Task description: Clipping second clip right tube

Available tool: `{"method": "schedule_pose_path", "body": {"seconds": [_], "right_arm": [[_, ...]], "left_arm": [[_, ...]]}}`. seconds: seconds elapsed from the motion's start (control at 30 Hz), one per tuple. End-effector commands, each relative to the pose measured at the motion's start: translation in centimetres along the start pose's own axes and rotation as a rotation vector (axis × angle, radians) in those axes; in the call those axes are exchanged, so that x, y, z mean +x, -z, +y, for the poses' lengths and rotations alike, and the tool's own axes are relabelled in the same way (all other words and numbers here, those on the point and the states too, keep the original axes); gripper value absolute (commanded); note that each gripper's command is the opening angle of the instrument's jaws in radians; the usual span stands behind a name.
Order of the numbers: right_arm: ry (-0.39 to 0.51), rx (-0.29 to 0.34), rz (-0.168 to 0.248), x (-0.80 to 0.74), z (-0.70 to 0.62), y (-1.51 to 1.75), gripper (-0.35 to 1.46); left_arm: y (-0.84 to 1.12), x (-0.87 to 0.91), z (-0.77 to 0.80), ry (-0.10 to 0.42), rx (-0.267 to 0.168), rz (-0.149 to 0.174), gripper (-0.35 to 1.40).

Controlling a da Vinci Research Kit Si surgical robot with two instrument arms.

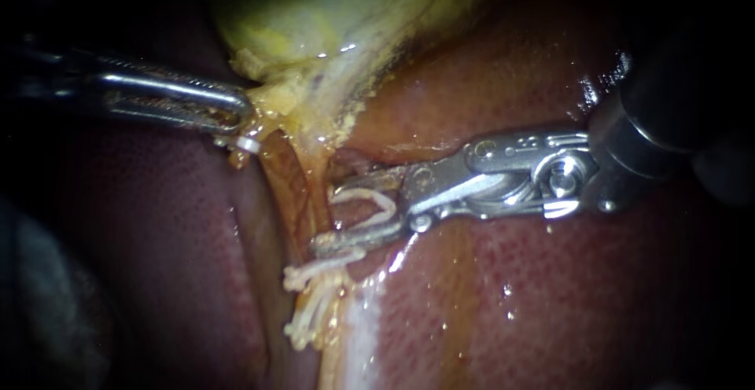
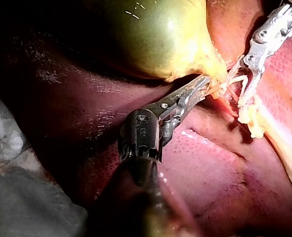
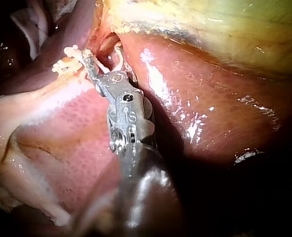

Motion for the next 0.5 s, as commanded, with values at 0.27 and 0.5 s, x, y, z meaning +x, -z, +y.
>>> {"method": "schedule_pose_path", "body": {"seconds": [0.27, 0.5], "right_arm": [[-0.026, 0.047, 0.036, 0.04, -0.13, -0.06, 0.39], [-0.043, 0.085, 0.052, 0.04, -0.19, -0.09, 0.39]], "left_arm": [[0.00, 0.00, 0.00, 0.000, 0.000, 0.000, -0.35], [0.01, 0.00, 0.01, 0.000, 0.000, 0.000, -0.35]]}}
